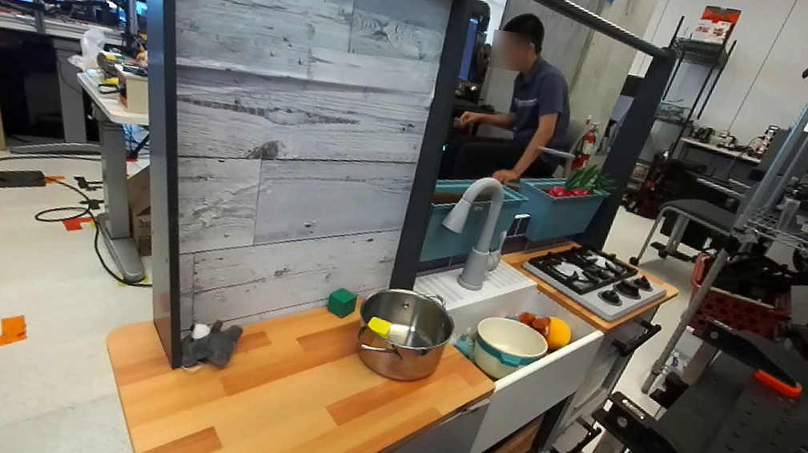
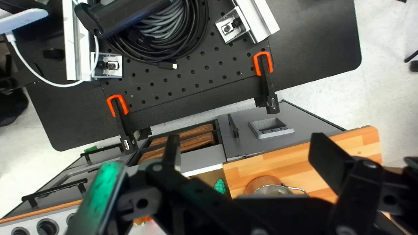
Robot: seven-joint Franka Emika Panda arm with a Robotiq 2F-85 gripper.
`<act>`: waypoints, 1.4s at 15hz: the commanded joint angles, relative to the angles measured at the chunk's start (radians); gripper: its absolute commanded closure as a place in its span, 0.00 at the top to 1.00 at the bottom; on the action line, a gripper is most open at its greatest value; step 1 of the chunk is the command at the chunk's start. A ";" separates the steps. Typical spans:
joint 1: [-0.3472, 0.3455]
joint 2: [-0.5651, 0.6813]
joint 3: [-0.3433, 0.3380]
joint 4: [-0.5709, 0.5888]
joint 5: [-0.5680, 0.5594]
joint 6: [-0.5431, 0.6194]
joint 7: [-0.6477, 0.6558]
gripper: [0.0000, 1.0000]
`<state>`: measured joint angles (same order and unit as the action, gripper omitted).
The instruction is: Move the pot
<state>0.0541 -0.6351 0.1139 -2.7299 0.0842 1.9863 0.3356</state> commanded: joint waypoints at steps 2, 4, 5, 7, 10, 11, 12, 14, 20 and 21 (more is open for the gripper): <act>-0.010 -0.001 0.009 0.001 0.006 -0.002 -0.006 1.00; -0.010 -0.001 0.009 0.001 0.006 -0.002 -0.006 1.00; -0.010 -0.001 0.009 0.001 0.006 -0.002 -0.006 1.00; -0.010 -0.001 0.009 0.001 0.006 -0.002 -0.006 1.00; -0.010 -0.001 0.009 0.001 0.006 -0.002 -0.006 1.00; -0.010 -0.001 0.009 0.001 0.006 -0.002 -0.006 1.00; -0.010 -0.001 0.009 0.001 0.006 -0.002 -0.006 1.00; -0.010 -0.001 0.009 0.001 0.006 -0.002 -0.006 1.00; -0.010 -0.001 0.009 0.001 0.006 -0.002 -0.006 1.00; -0.010 -0.001 0.009 0.001 0.006 -0.002 -0.006 1.00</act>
<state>0.0541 -0.6351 0.1139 -2.7299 0.0842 1.9863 0.3356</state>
